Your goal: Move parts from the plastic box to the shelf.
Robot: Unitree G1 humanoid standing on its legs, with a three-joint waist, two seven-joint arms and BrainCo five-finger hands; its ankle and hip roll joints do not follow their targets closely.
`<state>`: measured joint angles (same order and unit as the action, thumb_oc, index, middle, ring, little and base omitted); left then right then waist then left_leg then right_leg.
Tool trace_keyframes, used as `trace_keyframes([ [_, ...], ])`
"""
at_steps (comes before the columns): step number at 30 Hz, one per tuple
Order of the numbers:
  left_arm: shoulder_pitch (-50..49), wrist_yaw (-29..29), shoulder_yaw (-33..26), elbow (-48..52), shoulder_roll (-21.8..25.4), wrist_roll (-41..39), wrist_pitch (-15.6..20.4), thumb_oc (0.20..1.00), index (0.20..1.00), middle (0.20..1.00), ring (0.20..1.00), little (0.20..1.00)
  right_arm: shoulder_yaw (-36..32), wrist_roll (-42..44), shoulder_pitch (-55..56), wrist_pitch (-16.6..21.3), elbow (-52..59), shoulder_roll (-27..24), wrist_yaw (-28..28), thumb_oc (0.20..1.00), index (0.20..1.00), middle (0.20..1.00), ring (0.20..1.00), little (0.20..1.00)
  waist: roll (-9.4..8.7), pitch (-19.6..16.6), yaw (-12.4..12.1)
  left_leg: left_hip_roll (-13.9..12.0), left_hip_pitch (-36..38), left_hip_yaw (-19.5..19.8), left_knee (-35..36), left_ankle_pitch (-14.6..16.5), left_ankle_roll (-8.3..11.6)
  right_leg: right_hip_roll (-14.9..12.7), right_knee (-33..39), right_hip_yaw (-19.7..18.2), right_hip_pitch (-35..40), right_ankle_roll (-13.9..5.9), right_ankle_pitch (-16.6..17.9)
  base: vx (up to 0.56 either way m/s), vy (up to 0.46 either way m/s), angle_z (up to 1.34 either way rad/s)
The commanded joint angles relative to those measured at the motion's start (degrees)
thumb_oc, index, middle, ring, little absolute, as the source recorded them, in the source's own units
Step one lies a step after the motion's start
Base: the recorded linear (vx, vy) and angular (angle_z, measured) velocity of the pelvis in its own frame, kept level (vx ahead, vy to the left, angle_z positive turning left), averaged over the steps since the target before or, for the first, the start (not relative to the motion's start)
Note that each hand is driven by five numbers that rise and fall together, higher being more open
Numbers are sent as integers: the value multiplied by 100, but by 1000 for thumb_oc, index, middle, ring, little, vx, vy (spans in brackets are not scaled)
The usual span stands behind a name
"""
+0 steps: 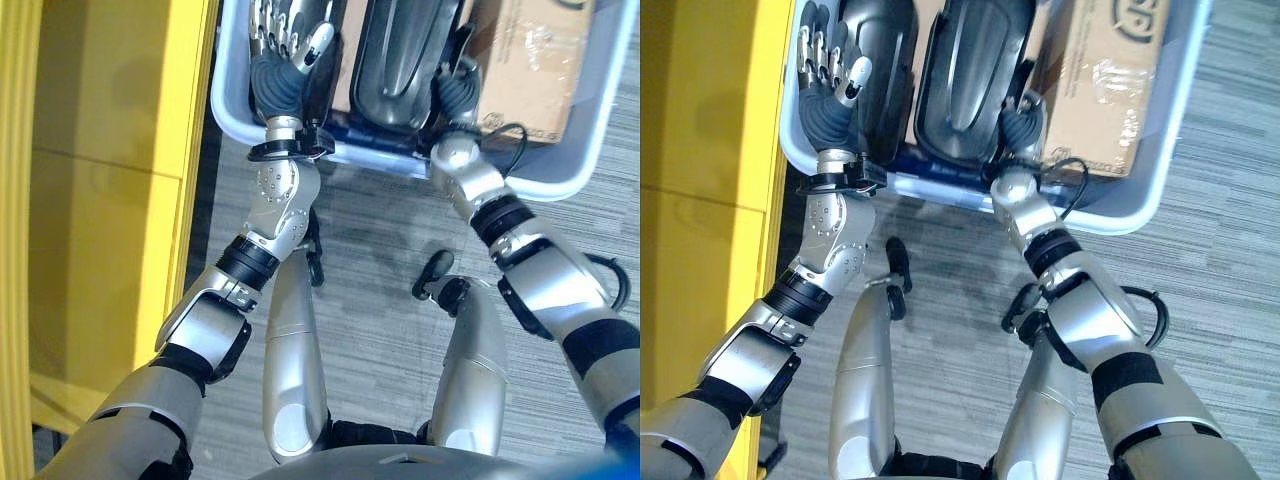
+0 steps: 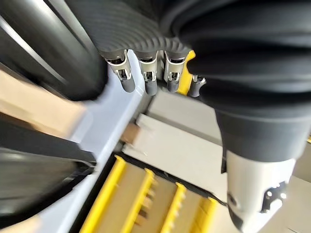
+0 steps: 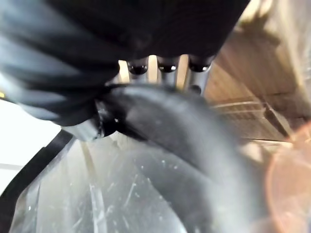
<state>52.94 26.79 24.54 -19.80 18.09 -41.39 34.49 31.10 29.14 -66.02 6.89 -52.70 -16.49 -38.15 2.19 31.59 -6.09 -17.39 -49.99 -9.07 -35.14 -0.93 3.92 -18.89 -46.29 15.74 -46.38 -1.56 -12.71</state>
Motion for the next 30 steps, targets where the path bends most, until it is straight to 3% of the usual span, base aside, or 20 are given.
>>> trace_keyframes([
  [1, 105, 145, -50, 75, -164, 296, 525, 1000, 1000, 1000, 1000, 1000, -274, -45, -60, 591, 50, -62, 101, 200, 200, 200, 200, 200, 172, -180, -154, 365, 40, -224, 191, 261, -89, 177, -856, -157, -193, -208, -177, -20, 34, -29],
  [8, -11, 150, -89, 61, -194, 347, 600, 1000, 1000, 1000, 1000, 1000, -394, -145, 191, 569, 326, -118, 312, 200, 200, 200, 200, 200, 155, -180, -14, 504, 996, -383, 640, 171, -74, 283, -301, -234, 606, -206, -35, -2, 12, -10],
  [16, -111, 112, -173, 75, -182, 381, 567, 1000, 1000, 1000, 1000, 1000, -405, -34, 394, 664, 481, 1, 1072, 200, 200, 200, 200, 200, 88, -180, 21, 689, 1863, -388, 947, 144, -67, 387, 208, -206, 1452, -167, 32, 2, -4, 0],
  [19, -299, 41, -257, 175, -165, 388, 506, 1000, 1000, 1000, 1000, 1000, -314, 366, 644, 570, 867, 91, 1657, 200, 200, 200, 200, 200, 21, -180, 33, 725, 2345, -394, 1139, 114, -35, 407, 517, -176, 1929, -179, 85, 28, -26, -1],
  [25, -483, 18, -334, 352, -132, 410, 454, 1000, 1000, 1000, 1000, 1000, -279, 711, 929, 444, 1246, 207, 2187, 200, 200, 200, 200, 200, -55, -190, 34, 739, 2961, -402, 1504, 6, 40, 429, 1029, -101, 2553, -240, 214, 36, -19, 3],
  [30, -793, 45, -446, 620, -75, 494, 332, 1000, 1000, 1000, 1000, 1000, -265, 1355, 1281, 295, 1594, 381, 2622, 200, 200, 200, 200, 200, -62, -530, -9, 673, 3292, -403, 1866, -210, 76, 453, 1575, 63, 2957, -212, 449, 32, 29, 6],
])
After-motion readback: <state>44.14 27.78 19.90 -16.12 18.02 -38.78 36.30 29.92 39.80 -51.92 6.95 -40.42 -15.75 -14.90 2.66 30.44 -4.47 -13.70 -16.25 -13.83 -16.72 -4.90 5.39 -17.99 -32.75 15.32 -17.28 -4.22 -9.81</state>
